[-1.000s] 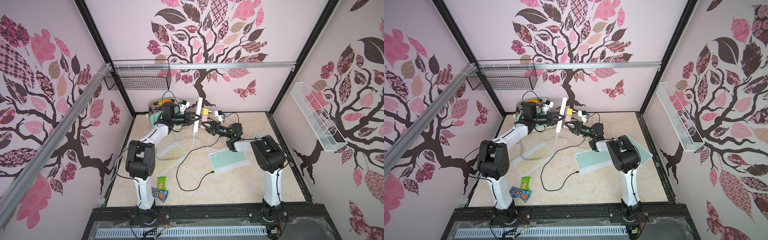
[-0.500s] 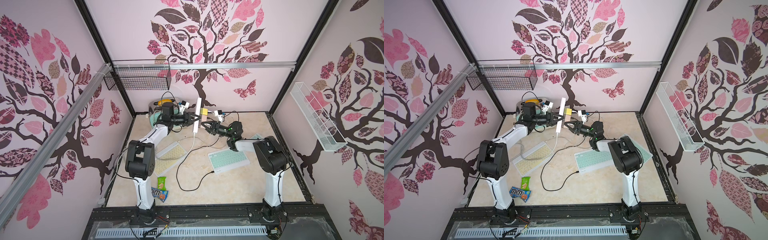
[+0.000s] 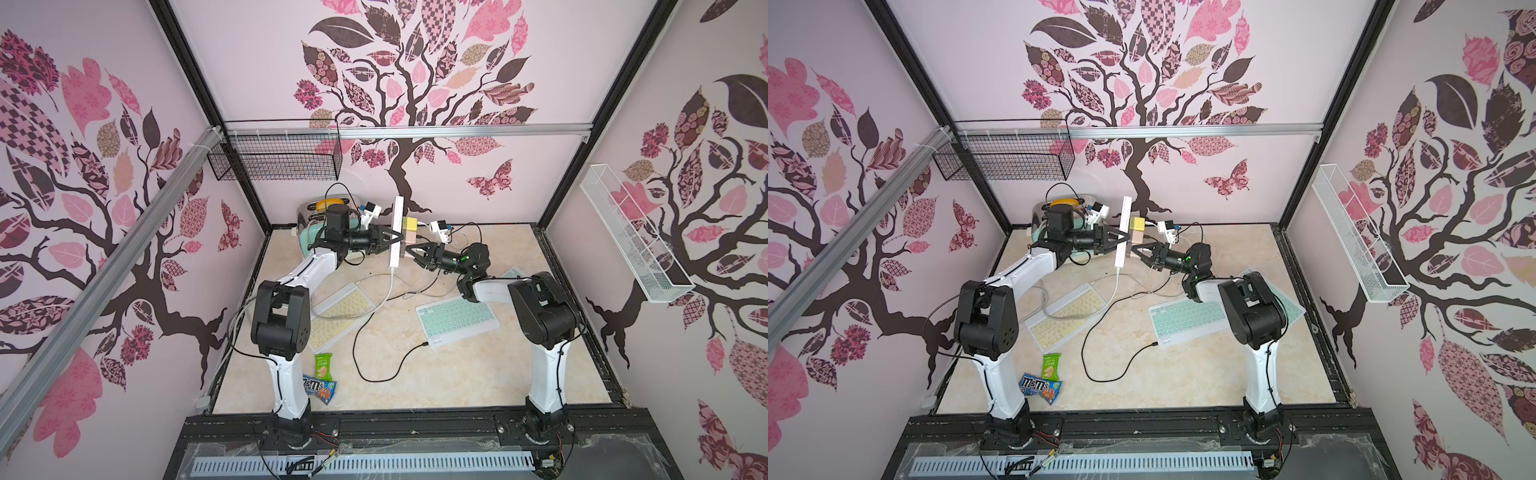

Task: Unplug the wireless keyboard
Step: Remove the plug from the socket.

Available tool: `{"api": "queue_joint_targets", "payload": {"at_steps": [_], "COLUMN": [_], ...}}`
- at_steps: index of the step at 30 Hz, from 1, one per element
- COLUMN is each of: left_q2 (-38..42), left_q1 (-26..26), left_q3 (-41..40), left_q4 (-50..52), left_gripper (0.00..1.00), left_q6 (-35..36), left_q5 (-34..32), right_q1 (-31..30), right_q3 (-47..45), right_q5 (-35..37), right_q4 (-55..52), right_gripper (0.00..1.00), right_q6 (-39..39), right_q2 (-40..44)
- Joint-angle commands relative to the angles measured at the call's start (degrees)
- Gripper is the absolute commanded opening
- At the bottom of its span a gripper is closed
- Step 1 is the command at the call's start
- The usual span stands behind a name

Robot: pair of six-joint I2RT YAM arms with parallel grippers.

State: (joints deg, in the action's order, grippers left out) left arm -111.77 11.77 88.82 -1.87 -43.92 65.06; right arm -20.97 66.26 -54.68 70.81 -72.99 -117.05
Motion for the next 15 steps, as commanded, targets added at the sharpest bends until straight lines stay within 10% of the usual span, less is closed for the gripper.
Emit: {"api": "queue_joint_targets", "payload": {"at_steps": [1,15], "left_q2": [6.44,5.79], "left_q1": [-6.26,-6.33], "left_q3": [2.8,0.79], "left_q4": [-4.49,-8.63], "left_gripper": [0.0,0.0], "left_q6": [-0.55,-2.04], "left_q5": [-5.48,-7.19], "right_q1": [5.3,2.73], "right_q3": [-3.22,-3.74], "right_q5": [3.07,6.69], "right_q4": [-6.13,-17.94], "right_gripper": [0.0,0.0], "right_q6": [3.86,12.97], "right_q2": [1.86,6.29]}}
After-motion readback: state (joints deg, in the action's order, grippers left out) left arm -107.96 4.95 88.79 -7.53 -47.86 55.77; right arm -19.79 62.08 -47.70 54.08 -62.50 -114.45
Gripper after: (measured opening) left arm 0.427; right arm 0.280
